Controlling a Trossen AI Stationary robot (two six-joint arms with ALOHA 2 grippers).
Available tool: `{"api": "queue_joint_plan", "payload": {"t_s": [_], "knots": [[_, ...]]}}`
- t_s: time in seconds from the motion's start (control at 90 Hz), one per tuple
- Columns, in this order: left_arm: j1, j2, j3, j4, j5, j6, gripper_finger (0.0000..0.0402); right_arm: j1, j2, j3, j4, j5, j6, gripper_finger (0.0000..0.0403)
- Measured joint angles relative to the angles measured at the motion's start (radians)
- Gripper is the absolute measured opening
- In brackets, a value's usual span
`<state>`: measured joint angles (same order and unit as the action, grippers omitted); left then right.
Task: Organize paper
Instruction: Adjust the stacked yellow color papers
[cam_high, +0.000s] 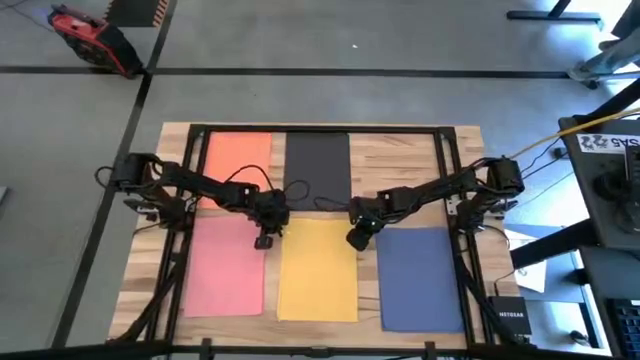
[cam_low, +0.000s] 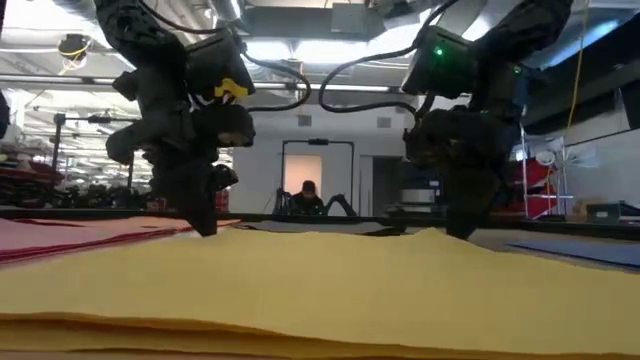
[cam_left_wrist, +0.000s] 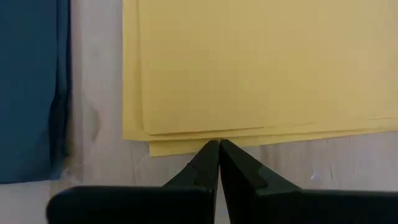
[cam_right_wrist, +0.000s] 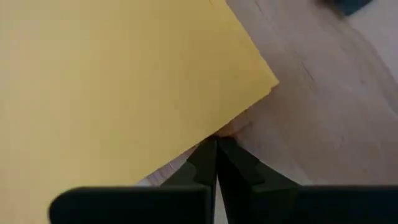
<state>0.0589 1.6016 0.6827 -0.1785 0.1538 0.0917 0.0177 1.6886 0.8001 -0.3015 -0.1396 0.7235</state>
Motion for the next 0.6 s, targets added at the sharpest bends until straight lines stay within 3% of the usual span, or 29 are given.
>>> {"api": "queue_joint_plan", "payload": {"t_s": [0.6], "knots": [[0.001,-0.016,-0.001,-0.026,-0.005,-0.041,0.0000,0.000,-0.003,0.000,-0.008,0.000,0.000,0.0000]]}}
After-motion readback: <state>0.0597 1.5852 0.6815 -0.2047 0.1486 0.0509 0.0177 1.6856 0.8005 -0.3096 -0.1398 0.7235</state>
